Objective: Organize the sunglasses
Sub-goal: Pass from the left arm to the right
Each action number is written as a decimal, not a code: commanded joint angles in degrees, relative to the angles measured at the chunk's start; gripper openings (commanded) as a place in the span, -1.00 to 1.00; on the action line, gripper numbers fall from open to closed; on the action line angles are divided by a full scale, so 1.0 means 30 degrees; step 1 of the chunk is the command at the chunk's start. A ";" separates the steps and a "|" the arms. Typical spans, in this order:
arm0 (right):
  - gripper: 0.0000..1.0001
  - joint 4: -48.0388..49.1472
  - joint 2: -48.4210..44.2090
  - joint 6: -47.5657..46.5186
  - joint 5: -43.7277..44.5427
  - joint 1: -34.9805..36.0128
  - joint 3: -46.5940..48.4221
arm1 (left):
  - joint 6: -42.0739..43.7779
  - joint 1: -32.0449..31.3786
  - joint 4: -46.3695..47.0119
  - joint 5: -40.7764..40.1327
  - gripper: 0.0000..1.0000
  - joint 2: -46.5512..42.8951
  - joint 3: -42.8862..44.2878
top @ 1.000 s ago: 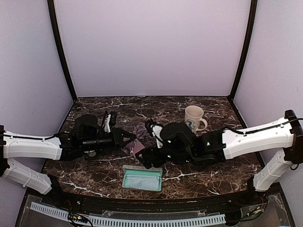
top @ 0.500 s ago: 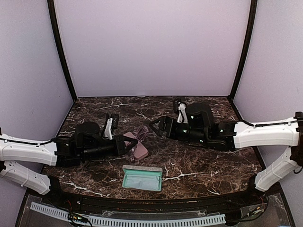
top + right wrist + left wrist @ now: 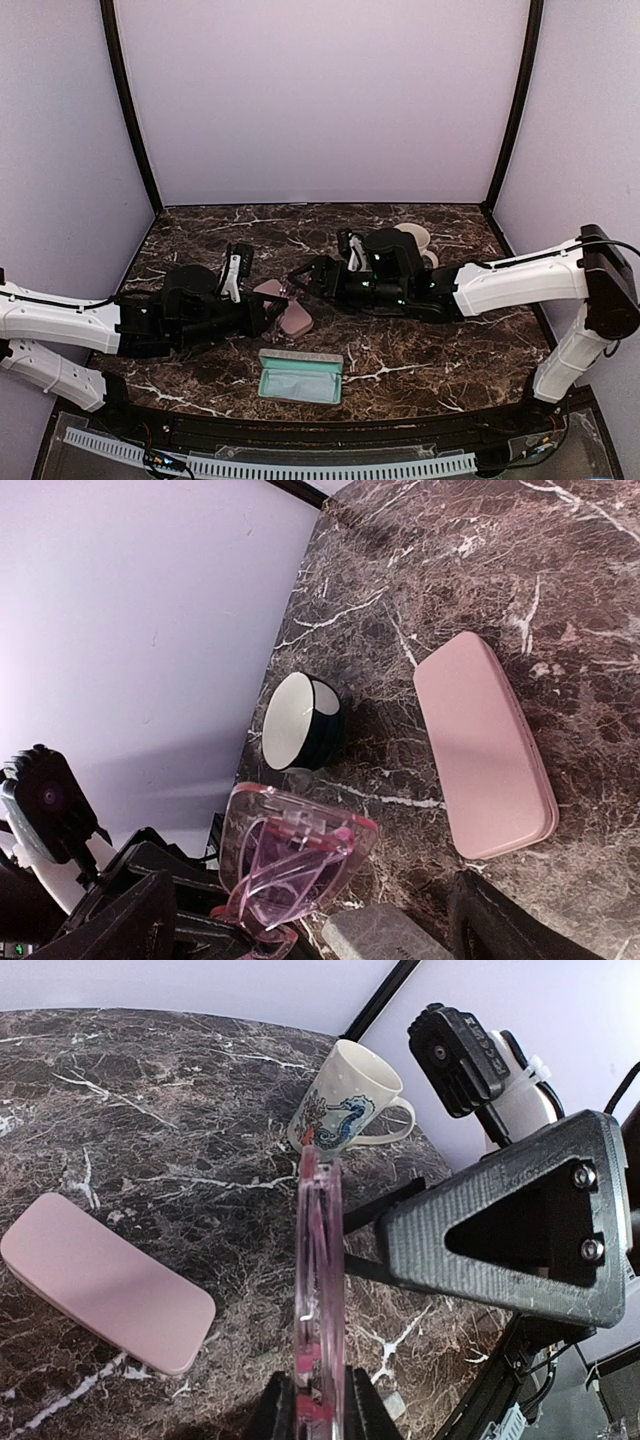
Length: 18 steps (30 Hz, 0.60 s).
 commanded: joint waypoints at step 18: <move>0.60 0.2401 0.2852 0.1412 -0.3142 -0.0637 0.2342 | 0.1793 -0.0384 -0.0395 -0.1295 -0.72 0.0102 0.0180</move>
